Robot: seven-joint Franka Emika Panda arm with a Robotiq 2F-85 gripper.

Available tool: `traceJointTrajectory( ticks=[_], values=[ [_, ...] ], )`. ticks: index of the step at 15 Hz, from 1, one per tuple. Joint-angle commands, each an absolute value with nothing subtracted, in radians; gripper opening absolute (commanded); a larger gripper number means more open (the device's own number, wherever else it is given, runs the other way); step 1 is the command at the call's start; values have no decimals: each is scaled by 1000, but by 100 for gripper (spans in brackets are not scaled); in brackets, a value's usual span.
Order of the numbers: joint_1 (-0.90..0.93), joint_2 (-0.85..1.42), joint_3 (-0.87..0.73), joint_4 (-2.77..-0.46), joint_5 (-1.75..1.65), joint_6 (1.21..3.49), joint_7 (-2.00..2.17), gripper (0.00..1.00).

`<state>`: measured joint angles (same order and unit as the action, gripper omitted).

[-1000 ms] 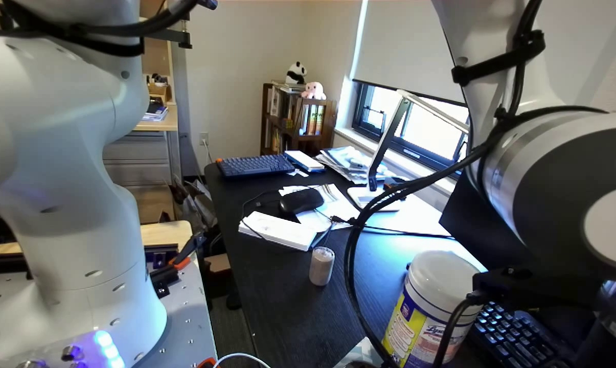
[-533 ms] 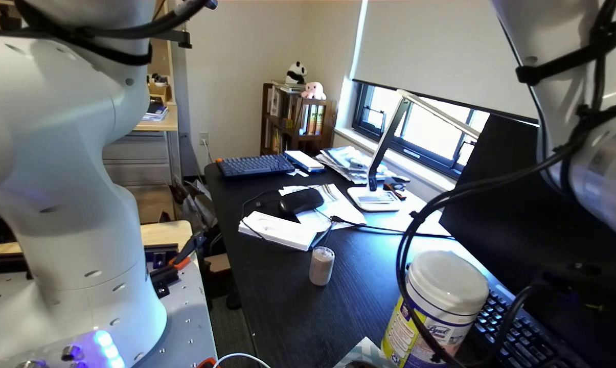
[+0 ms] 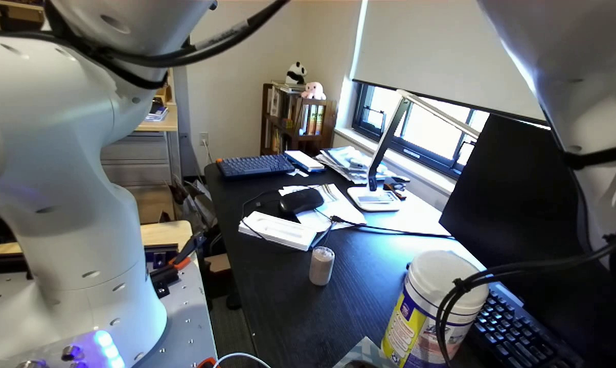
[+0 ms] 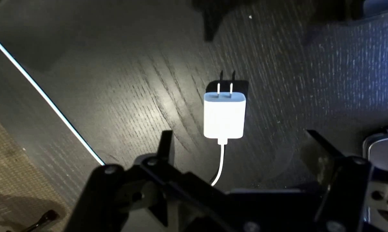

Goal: Move the white charger head to the left

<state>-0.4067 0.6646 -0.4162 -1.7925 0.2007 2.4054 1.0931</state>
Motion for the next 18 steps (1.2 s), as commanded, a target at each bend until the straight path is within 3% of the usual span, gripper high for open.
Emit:
traceJointTrajectory(
  ticks=[1,18],
  values=[
    [-423,761,-421,-1684,220,2386,1152,100],
    [-526,824,-340,-1648,302,2395,1050,100]
  ],
)
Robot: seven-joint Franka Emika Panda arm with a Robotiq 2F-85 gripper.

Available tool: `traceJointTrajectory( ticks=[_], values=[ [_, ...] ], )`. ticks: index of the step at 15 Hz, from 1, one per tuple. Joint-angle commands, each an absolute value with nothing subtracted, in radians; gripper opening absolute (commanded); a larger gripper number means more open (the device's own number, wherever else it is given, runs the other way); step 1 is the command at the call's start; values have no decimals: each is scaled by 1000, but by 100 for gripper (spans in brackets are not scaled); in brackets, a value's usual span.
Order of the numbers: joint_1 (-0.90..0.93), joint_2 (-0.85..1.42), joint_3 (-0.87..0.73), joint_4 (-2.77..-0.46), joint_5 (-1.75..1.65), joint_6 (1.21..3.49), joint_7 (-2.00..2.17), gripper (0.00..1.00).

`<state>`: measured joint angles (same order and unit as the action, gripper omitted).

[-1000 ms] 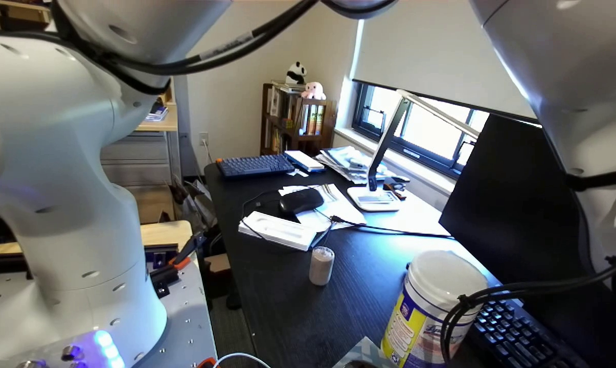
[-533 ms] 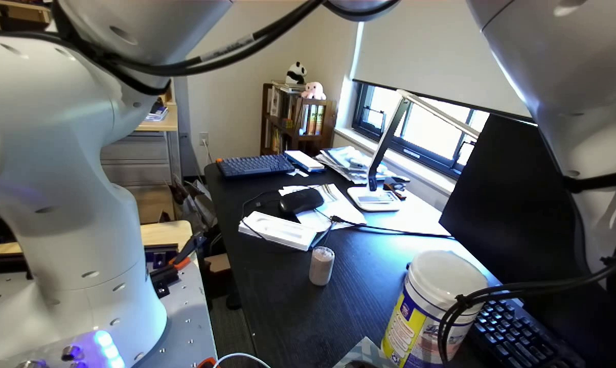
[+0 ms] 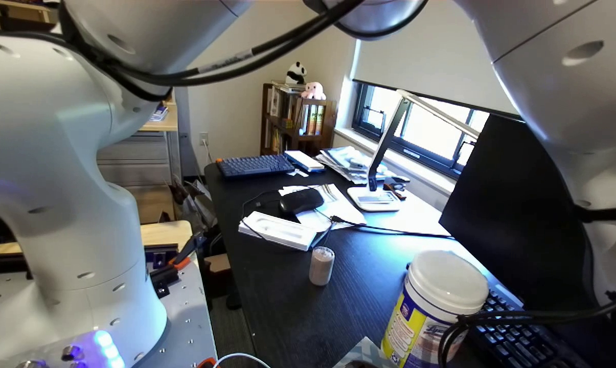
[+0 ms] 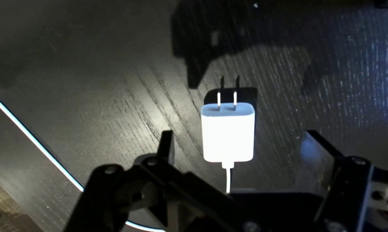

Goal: Move the white charger head to the left

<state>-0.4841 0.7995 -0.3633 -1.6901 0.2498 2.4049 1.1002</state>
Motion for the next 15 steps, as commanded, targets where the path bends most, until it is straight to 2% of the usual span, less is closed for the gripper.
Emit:
traceJointTrajectory(
  ticks=[1,10,11,12,15],
  values=[
    [-534,830,-336,-1642,311,2391,1048,100],
    [-535,905,-333,-1574,304,2373,1051,100],
    [-533,911,-334,-1570,304,2375,1055,75],
    [-532,917,-335,-1563,303,2376,1056,73],
    [-533,928,-335,-1552,303,2379,1055,53]
  ],
)
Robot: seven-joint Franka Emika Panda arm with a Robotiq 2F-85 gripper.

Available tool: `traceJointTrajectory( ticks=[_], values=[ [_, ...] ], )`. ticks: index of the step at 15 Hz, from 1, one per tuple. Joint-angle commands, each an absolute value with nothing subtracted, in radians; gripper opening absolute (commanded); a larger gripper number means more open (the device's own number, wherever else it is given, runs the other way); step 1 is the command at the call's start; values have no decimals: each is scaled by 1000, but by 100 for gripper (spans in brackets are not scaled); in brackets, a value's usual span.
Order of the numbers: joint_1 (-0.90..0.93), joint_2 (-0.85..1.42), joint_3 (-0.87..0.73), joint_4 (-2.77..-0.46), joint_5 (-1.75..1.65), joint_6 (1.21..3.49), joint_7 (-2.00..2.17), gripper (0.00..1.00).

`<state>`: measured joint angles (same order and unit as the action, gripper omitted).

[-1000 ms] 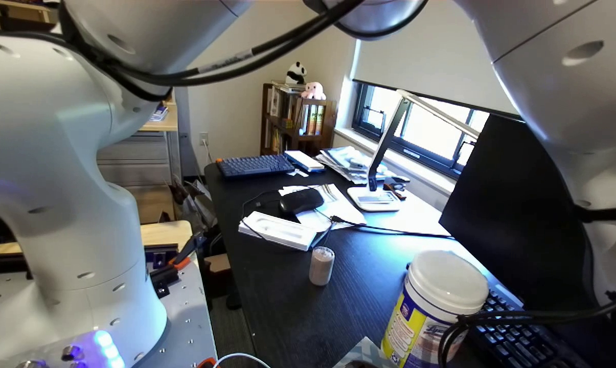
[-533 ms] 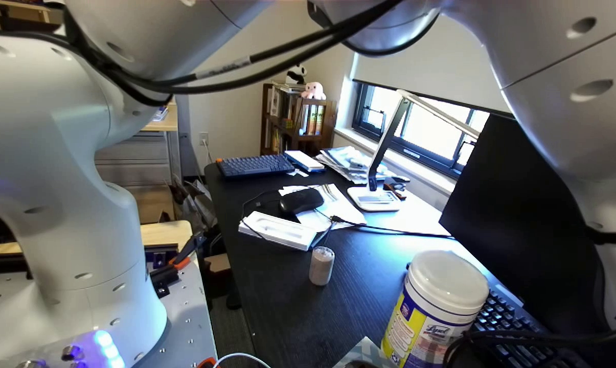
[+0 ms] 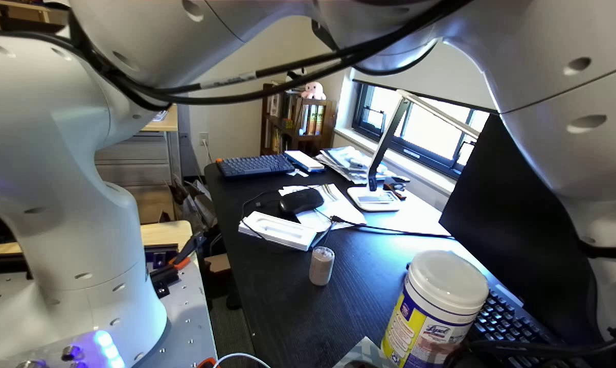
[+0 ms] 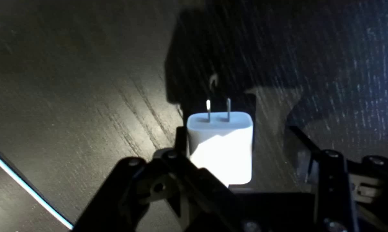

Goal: Move the white charger head to the left

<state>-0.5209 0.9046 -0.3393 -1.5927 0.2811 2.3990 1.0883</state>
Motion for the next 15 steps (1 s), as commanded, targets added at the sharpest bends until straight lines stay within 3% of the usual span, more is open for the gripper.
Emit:
traceJointTrajectory(
  ticks=[1,5,15],
  values=[
    [-534,932,-334,-1546,303,2378,1055,47],
    [-528,924,-339,-1557,296,2386,1049,23],
    [-515,714,-368,-1782,287,2529,885,23]
  ],
)
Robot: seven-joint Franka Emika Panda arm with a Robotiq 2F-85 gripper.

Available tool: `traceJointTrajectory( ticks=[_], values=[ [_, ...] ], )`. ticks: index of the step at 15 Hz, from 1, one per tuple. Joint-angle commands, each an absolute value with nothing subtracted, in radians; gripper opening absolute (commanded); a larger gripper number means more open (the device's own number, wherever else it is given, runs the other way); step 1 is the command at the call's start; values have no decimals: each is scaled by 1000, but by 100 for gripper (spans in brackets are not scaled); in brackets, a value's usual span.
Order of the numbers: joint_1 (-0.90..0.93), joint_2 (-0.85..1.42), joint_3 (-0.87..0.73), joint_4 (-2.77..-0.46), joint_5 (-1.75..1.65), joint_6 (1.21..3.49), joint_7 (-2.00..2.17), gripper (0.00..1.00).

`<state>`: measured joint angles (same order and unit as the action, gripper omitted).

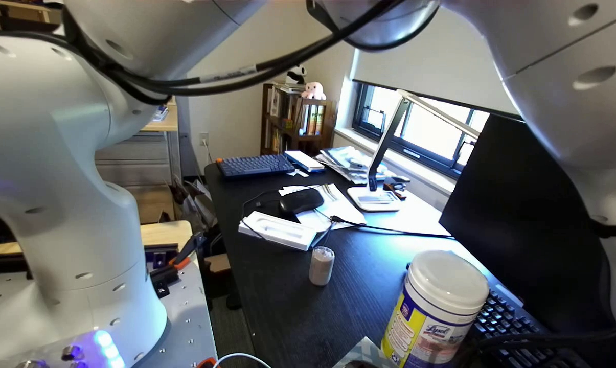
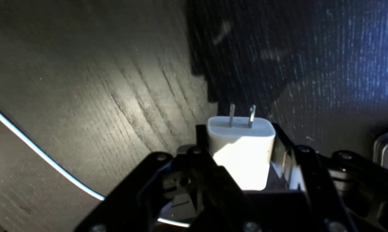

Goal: Move the white charger head to the left

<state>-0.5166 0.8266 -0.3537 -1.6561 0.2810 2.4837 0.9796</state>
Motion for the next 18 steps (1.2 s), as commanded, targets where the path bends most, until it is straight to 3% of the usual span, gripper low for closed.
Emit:
traceJointTrajectory(
  ticks=[1,18],
  values=[
    [-515,694,-378,-1813,276,2549,847,23],
    [-464,596,-513,-2369,162,3090,219,23]
  ],
)
